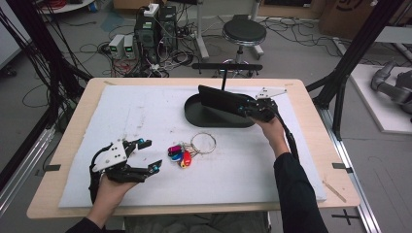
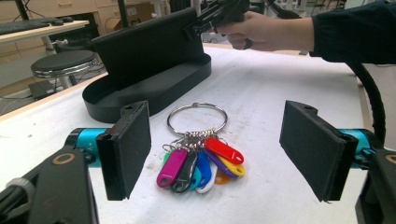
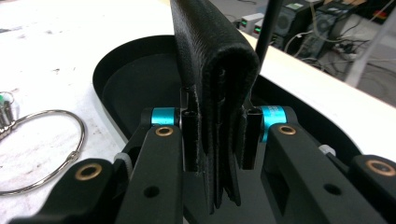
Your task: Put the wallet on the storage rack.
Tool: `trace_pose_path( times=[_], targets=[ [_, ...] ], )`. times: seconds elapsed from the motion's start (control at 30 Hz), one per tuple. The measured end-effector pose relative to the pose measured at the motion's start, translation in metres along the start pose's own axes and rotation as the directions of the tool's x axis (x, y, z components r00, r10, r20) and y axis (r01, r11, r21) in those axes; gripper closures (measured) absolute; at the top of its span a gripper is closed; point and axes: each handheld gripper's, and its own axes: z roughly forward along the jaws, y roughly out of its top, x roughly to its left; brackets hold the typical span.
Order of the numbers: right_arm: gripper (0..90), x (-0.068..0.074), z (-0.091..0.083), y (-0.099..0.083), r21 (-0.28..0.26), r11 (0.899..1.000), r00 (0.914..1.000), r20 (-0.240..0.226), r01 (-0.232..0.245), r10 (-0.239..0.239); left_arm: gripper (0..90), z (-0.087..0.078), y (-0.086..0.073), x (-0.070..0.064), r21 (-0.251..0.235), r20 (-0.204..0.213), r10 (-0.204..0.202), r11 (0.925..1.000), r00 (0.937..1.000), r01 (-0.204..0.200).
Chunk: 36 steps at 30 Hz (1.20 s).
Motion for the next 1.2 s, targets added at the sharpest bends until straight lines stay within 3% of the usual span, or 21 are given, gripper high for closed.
trace_pose_path(
  times=[0.1, 0.4, 0.53, 0.77, 0.97, 1.1, 1.2],
  targets=[
    [76.8, -0.001, 0.006, -0.004, 0.024, 1.0, 0.9999, -0.01, 0.005, -0.004, 24.9, 0.0, 0.0, -0.001, 0.005, 0.005, 0.006, 1.0, 1.0, -0.006],
    [75.9, -0.008, 0.009, -0.011, 0.021, 0.999, 0.9995, -0.014, -0.028, 0.028, 24.9, -0.001, -0.002, -0.004, 0.024, 0.01, 0.025, 0.9994, 0.9996, -0.025],
    [73.9, -0.011, 0.01, -0.014, 0.054, 0.998, 0.9997, 0.016, -0.02, 0.02, 24.9, 0.0, -0.002, -0.005, 0.029, 0.011, 0.031, 0.9991, 0.9995, -0.031],
    [71.2, -0.015, 0.012, -0.02, 0.119, 0.991, 0.998, 0.04, -0.054, 0.049, 24.9, 0.002, -0.003, -0.006, 0.034, 0.015, 0.034, 0.9988, 0.9993, -0.034],
    [68.8, -0.015, 0.012, -0.02, 0.135, 0.99, 0.9975, 0.054, -0.052, 0.045, 24.9, 0.004, -0.002, -0.006, 0.036, 0.021, 0.037, 0.9986, 0.9991, -0.038],
    [62.7, -0.012, 0.012, -0.017, 0.15, 0.987, 0.9942, 0.102, -0.049, 0.034, 24.9, 0.005, -0.002, -0.006, 0.037, 0.024, 0.037, 0.9986, 0.999, -0.038],
    [60.0, -0.012, 0.01, -0.016, 0.145, 0.988, 0.9938, 0.108, -0.042, 0.026, 24.9, 0.006, -0.002, -0.006, 0.04, 0.029, 0.04, 0.9984, 0.9988, -0.041]
  ],
)
